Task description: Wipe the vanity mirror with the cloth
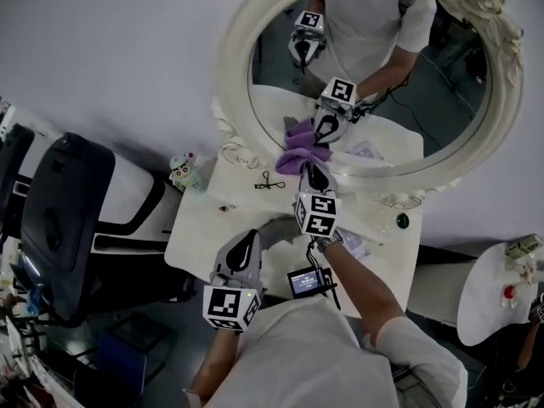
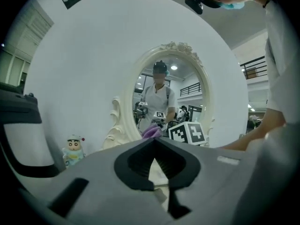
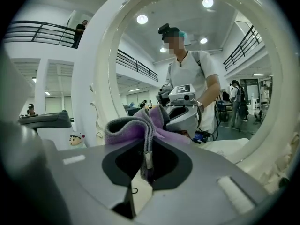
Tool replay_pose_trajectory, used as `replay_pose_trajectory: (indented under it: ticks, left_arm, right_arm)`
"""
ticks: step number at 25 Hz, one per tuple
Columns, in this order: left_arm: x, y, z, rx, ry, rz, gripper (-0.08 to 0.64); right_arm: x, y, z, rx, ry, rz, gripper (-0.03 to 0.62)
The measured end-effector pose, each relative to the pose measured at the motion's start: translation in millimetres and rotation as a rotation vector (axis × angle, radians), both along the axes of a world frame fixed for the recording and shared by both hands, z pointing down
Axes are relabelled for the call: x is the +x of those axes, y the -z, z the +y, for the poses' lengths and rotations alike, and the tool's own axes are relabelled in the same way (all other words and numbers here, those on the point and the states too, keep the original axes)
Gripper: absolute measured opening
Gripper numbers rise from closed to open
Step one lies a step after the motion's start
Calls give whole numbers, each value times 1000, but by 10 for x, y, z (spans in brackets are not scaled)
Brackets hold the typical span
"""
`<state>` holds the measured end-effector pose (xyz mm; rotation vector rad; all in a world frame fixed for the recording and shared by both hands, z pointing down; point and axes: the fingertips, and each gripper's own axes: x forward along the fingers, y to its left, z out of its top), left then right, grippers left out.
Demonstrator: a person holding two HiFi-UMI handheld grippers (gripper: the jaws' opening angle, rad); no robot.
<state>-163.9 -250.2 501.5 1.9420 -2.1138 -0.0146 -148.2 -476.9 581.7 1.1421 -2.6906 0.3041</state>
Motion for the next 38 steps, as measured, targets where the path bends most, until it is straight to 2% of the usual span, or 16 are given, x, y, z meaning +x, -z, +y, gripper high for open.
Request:
replay_pose_trajectory:
  ticks: [4,8,14,19,29,38]
  left_arm:
    - [-200,-45,189,-35,74,-31,4]
    - [-184,-120,251,-71,76,-31,4]
    - [40,-111,86,-66,-25,-37,5]
    - [208,-136,-5,-61,-95,-27,5]
    - [347,-112,-141,-32,-188,-6,4]
    - [487,-61,-280,4,-304,19,4]
  right_arm:
    - [-35,-241,-118,0,-30,21,41]
    - [-20,-291,-142,67,-28,58,41]
    - [275,-407,-227,49,-80,114,41]
    - [669,-429,-329,46,-139,151,43]
    - [1429,-285,-518,45,-301,163,46]
    - [2021,97,-546,136,-441,169,43]
